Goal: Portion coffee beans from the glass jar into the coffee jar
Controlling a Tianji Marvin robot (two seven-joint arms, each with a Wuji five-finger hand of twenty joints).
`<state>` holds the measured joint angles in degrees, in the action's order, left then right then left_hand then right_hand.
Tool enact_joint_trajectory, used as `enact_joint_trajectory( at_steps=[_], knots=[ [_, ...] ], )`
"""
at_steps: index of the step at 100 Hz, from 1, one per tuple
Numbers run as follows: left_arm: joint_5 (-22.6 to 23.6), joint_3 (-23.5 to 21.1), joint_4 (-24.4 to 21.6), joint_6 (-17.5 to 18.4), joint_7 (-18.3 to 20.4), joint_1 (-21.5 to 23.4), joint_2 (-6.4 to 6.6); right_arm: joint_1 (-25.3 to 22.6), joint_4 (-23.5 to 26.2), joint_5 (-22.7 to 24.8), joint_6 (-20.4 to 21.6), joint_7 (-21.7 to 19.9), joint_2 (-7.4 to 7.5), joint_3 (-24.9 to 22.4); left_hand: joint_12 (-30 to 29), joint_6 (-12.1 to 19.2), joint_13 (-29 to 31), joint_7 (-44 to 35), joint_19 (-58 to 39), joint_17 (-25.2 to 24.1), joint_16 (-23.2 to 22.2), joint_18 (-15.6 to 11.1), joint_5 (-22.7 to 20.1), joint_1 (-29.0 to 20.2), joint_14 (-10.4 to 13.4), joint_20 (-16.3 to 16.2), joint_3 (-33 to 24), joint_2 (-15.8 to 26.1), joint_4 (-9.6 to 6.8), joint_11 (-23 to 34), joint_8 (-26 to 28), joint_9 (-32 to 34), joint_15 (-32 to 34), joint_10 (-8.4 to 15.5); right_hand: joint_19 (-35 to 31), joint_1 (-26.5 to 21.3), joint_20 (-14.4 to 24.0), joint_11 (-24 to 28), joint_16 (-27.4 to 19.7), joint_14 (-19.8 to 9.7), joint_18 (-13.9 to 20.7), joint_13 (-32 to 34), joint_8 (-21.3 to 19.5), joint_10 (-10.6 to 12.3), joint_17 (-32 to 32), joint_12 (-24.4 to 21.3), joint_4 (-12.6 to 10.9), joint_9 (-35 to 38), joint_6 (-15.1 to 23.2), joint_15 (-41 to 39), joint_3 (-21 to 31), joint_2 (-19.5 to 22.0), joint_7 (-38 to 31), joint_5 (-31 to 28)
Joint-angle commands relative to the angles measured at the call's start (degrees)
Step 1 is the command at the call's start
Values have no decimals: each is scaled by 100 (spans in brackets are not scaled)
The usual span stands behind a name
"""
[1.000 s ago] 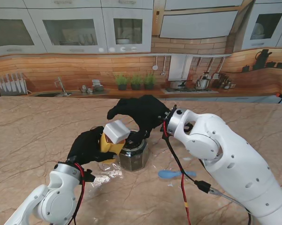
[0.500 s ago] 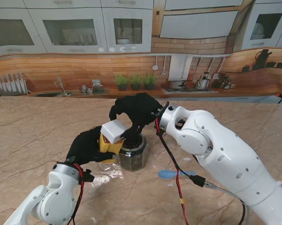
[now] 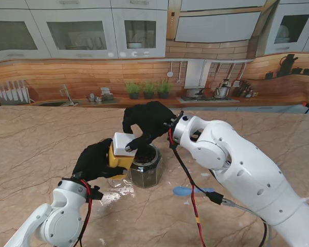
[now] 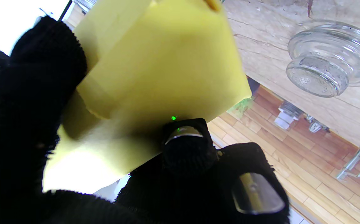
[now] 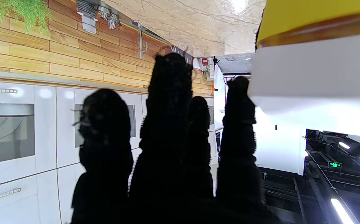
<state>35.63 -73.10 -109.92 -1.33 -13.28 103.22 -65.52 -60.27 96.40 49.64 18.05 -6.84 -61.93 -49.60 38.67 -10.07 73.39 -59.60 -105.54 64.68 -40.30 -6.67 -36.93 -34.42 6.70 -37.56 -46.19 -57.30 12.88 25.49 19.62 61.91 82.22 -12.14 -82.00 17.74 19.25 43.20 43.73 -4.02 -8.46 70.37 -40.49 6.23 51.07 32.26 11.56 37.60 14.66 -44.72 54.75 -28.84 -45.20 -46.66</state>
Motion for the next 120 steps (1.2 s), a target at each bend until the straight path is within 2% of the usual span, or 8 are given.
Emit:
enact_joint_trajectory(
  at_steps=[1,15,25,39,53,70,109,120],
  knots=[
    [-9,9,-30,5,0,42,-30,-105,193,-11,15,-56,7,-106,348,1427,-28,-1271,-1211,-119,21,-663,-686,-1157,-386,3,-1854,763,-976,626,372,856,-32,408,67,361,15,-218,-11,231,-145,-64,134,-166,-101,-99,30,-27,-42,86,140,169,448,429],
    [5,4,-22,2,-9,48,-30,-350,464,160,6,-131,54,-432,352,1428,-28,-1270,-1212,-119,20,-663,-684,-1153,-387,3,-1855,769,-977,627,372,853,-29,417,178,252,129,-483,25,341,-335,-314,635,-297,-367,-217,-13,-269,-433,268,-44,374,1627,1581],
    [6,-1,-20,7,-9,52,-29,-475,606,308,244,-289,117,-697,352,1432,-27,-1272,-1212,-119,19,-663,-683,-1148,-385,3,-1855,778,-976,628,374,855,-29,416,490,-1212,253,-741,32,336,-492,-670,896,-304,-805,-331,-592,-769,-265,627,-1280,1021,2294,2814],
    [8,-8,-17,22,-10,52,-29,-493,593,447,777,-500,200,-906,349,1425,-27,-1272,-1212,-119,18,-663,-687,-1153,-388,3,-1858,781,-978,630,373,863,-27,416,800,-3060,307,-823,-45,155,-287,-918,852,-72,-970,-378,-1085,-1903,1049,1020,-678,-427,3114,4109],
    [13,0,-17,28,0,48,-26,-376,389,788,1172,-254,214,-850,348,1417,-27,-1268,-1212,-119,18,-663,-685,-1151,-394,3,-1856,786,-980,629,369,860,-26,414,1129,-3574,226,-711,-132,-151,197,-1049,759,-65,-743,-619,-627,-2710,1073,1413,984,-1473,4626,3835],
    [17,5,-17,31,18,47,-22,-133,38,952,1353,343,149,-543,346,1413,-28,-1272,-1212,-119,18,-663,-689,-1155,-398,3,-1851,778,-983,627,372,857,-26,414,1315,-3979,303,-96,-113,-337,375,-937,-398,254,-540,-510,-372,-2696,1076,1420,988,-1641,3786,3779],
    [12,-4,-15,46,20,48,-21,269,-319,614,1495,622,28,37,344,1426,-28,-1275,-1213,-120,17,-652,-690,-1146,-394,3,-1859,775,-975,629,373,863,-22,421,1306,-4037,348,210,-22,-567,551,-630,-865,727,-258,-452,-294,-1839,1200,1185,1030,-1467,2817,2511],
    [18,-14,-13,56,15,53,-22,309,-352,570,1474,659,8,100,344,1432,-28,-1274,-1214,-120,18,-647,-688,-1150,-392,3,-1859,768,-975,632,373,868,-24,424,1202,-3882,352,205,9,-551,497,-446,-792,820,-169,-293,-240,-1372,1411,1007,879,-1311,1598,1758]
  ],
)
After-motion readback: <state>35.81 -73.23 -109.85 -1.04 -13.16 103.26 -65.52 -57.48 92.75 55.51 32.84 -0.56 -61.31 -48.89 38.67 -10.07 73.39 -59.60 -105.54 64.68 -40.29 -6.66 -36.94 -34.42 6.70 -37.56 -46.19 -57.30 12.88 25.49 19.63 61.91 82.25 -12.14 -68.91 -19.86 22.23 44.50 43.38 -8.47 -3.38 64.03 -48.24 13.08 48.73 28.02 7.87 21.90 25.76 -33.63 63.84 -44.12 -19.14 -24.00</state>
